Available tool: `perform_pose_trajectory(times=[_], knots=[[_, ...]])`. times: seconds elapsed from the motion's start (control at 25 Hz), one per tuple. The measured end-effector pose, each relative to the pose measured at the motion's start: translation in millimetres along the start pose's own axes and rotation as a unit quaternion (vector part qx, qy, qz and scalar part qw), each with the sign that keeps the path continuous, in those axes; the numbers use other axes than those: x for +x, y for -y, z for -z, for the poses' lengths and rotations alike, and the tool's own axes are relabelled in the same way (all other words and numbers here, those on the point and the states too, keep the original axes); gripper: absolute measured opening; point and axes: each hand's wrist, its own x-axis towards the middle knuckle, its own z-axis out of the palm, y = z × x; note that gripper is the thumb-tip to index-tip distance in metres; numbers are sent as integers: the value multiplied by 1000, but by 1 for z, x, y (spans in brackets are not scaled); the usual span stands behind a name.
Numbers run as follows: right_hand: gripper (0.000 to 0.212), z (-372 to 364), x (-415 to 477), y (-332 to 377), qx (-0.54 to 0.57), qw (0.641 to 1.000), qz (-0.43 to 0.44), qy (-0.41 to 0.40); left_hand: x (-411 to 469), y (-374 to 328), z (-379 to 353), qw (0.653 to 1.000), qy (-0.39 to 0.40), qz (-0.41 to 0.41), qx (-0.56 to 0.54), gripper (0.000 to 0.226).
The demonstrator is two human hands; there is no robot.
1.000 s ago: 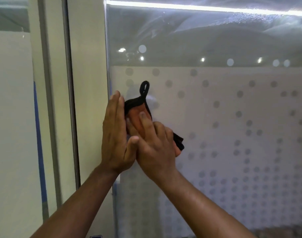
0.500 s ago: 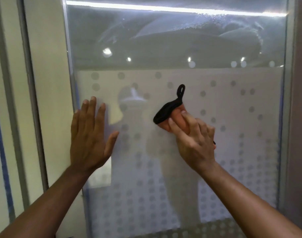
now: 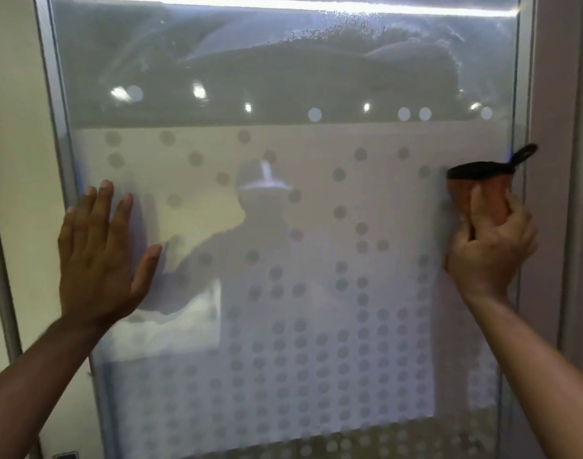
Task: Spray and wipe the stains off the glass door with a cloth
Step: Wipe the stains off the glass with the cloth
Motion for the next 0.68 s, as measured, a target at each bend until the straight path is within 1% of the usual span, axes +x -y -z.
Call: perform_pose_trajectory(times=[0.12,0.32,0.52,0.68], knots=[[61,-3,-17,-8,36,998,-41,-10,0,-2,0,1000,4,8,10,82],[61,-2,-56,11,62,997,-49,-8,0,-2,-1,1000,8,9,15,82],[57,1,-85,55,83,993,-81,23,-1,-1,-3,1000,10,7,12,83],[58,-2,-114,107,82,994,-70,25,-1,0,-3,1000,16,12,8,83]])
